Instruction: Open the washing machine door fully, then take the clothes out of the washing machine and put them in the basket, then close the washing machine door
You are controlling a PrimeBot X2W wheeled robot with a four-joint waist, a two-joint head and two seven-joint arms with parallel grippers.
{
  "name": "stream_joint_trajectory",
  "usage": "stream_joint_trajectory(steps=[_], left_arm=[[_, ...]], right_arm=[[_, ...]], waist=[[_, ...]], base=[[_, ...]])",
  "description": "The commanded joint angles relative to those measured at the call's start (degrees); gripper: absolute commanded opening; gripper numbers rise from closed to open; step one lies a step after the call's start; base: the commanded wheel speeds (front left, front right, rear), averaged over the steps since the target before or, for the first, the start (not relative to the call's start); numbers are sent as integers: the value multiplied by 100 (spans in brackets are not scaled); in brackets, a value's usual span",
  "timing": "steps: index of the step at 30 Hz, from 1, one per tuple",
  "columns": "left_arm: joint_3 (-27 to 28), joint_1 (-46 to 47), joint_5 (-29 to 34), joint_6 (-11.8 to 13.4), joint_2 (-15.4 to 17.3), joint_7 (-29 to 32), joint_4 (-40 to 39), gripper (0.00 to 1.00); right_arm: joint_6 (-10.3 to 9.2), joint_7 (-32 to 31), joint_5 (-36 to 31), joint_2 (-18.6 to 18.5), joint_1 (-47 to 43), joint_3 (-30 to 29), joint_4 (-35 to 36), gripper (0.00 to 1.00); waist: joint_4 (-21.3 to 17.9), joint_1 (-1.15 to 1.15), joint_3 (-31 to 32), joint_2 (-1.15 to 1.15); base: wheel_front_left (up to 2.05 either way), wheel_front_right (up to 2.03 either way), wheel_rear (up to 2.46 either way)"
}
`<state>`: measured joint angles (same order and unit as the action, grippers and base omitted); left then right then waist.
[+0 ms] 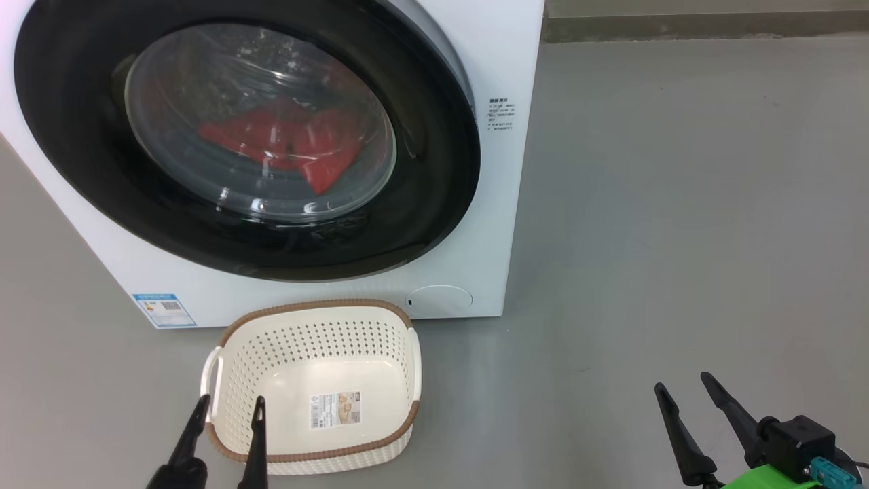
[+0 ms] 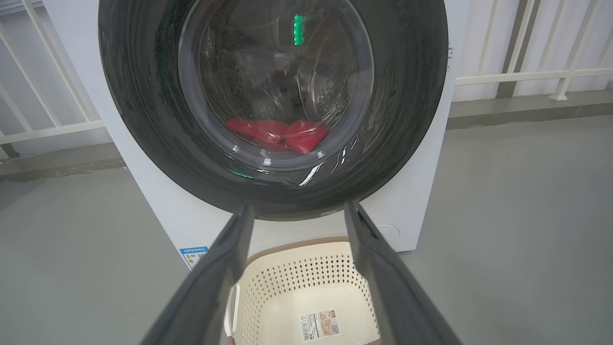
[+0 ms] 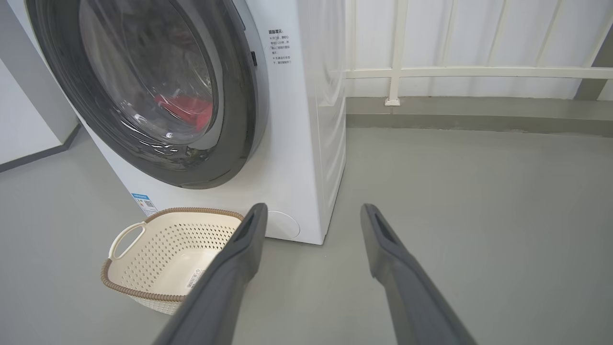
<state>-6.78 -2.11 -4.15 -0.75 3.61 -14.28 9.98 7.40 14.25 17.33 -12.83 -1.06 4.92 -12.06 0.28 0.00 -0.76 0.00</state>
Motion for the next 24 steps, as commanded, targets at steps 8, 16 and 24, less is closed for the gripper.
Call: stream_joint_trajectory(steps=[8, 16, 24], left_arm=[[283, 130, 37, -91, 13, -72, -13, 100], [316, 143, 54, -119, -17, -72, -10, 100], [296, 186, 30, -101, -46, -72, -46, 100]], right_arm=[[9, 74, -19, -43, -55, 67, 157, 100], [9, 74, 73, 5, -15, 4, 203, 100], [9, 74, 688, 65, 334, -65, 374, 0]], waist=[[-4, 0, -20, 0], [-22, 0, -22, 0], [-20, 0, -92, 0]], base=[[0, 0, 0], [0, 0, 0], [0, 0, 0]])
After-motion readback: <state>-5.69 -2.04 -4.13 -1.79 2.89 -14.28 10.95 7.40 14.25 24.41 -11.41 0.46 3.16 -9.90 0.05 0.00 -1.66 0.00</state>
